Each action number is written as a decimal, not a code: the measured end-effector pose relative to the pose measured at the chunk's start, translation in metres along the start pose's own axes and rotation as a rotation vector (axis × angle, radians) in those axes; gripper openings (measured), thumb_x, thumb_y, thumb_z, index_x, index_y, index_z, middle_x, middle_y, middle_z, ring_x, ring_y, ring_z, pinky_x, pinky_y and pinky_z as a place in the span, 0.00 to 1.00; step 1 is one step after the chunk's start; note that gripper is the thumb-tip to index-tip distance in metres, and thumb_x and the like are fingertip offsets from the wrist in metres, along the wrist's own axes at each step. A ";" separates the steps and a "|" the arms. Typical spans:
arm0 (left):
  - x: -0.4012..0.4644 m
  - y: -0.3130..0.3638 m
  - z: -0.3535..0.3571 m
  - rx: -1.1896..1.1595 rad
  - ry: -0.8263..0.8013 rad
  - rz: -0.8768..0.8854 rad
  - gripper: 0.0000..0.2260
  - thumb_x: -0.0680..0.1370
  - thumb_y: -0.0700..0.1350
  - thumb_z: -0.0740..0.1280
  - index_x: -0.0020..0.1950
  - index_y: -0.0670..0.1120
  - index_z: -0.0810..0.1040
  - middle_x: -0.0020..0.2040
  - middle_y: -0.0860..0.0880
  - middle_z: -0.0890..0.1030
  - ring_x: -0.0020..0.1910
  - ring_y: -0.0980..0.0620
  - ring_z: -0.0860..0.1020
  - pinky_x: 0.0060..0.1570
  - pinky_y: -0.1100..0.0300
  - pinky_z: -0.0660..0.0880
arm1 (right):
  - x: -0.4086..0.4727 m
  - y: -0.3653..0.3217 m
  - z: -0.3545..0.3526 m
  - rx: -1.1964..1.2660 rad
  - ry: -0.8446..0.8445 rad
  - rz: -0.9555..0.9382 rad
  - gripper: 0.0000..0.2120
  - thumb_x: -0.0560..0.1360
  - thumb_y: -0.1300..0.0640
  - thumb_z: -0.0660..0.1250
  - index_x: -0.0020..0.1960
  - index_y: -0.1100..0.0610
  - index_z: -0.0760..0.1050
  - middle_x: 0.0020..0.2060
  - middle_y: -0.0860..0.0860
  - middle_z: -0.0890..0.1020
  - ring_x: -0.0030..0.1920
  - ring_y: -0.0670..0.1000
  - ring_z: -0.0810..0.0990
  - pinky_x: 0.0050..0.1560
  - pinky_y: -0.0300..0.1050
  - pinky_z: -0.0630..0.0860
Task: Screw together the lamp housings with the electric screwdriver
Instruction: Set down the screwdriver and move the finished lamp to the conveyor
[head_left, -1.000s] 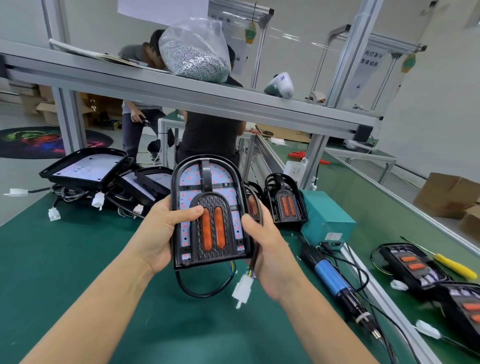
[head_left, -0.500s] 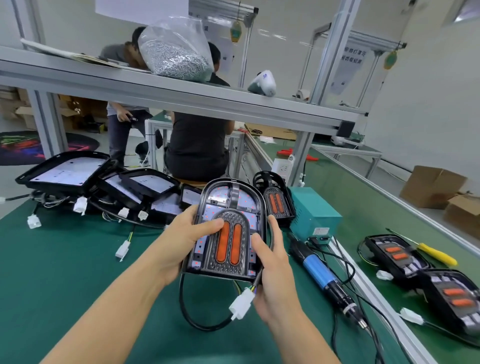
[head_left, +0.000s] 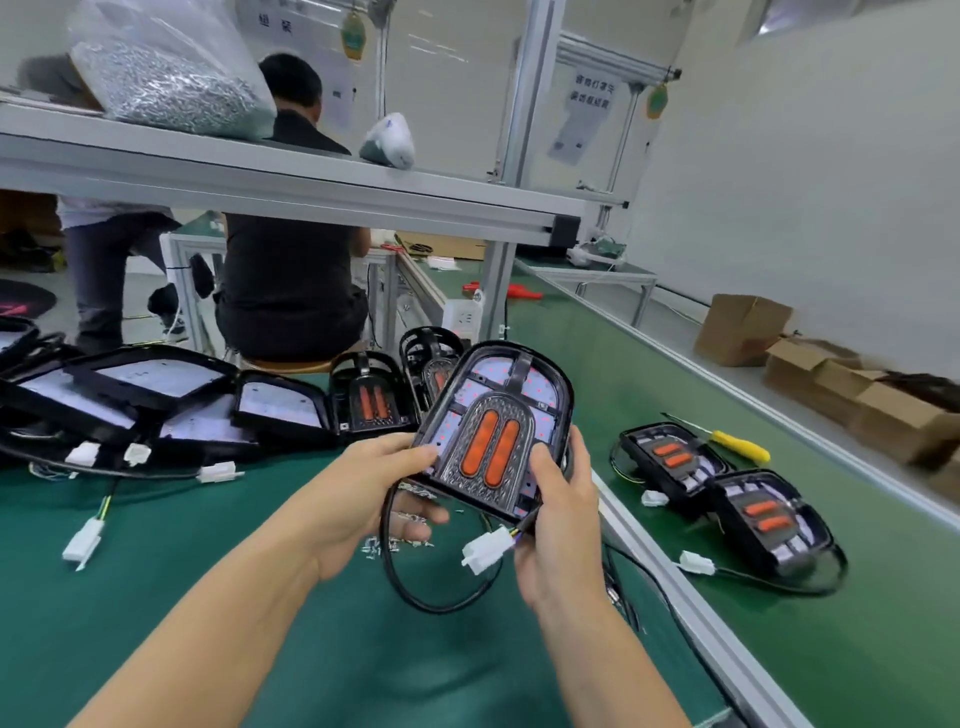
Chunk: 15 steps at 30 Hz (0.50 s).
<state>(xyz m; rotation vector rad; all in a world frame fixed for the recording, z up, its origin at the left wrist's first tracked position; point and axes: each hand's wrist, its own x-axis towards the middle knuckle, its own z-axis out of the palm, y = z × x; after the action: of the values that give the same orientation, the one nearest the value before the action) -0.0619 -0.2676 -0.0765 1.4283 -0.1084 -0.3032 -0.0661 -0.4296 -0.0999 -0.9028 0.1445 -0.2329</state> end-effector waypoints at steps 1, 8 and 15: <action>0.007 -0.001 0.010 -0.009 0.000 -0.001 0.09 0.79 0.43 0.63 0.55 0.44 0.81 0.47 0.46 0.83 0.33 0.46 0.80 0.28 0.60 0.77 | 0.004 -0.006 -0.007 -0.012 0.025 -0.024 0.22 0.81 0.61 0.61 0.73 0.46 0.66 0.60 0.52 0.82 0.56 0.55 0.82 0.42 0.45 0.81; 0.063 0.008 0.086 -0.047 -0.044 -0.043 0.05 0.80 0.41 0.62 0.47 0.41 0.76 0.41 0.40 0.79 0.28 0.48 0.79 0.26 0.60 0.78 | 0.042 -0.059 -0.051 -0.057 0.186 -0.153 0.23 0.81 0.62 0.61 0.74 0.47 0.64 0.59 0.50 0.82 0.51 0.50 0.84 0.39 0.41 0.80; 0.117 0.018 0.151 -0.150 -0.067 -0.116 0.10 0.82 0.41 0.59 0.44 0.40 0.75 0.32 0.45 0.79 0.25 0.52 0.78 0.29 0.60 0.78 | 0.099 -0.100 -0.090 -0.156 0.291 -0.239 0.23 0.81 0.61 0.61 0.75 0.52 0.63 0.64 0.53 0.78 0.60 0.56 0.80 0.58 0.55 0.78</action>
<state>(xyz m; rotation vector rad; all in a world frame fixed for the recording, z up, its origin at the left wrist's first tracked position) 0.0149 -0.4414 -0.0491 1.2778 -0.0559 -0.4464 -0.0044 -0.5840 -0.0785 -1.0391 0.3280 -0.5822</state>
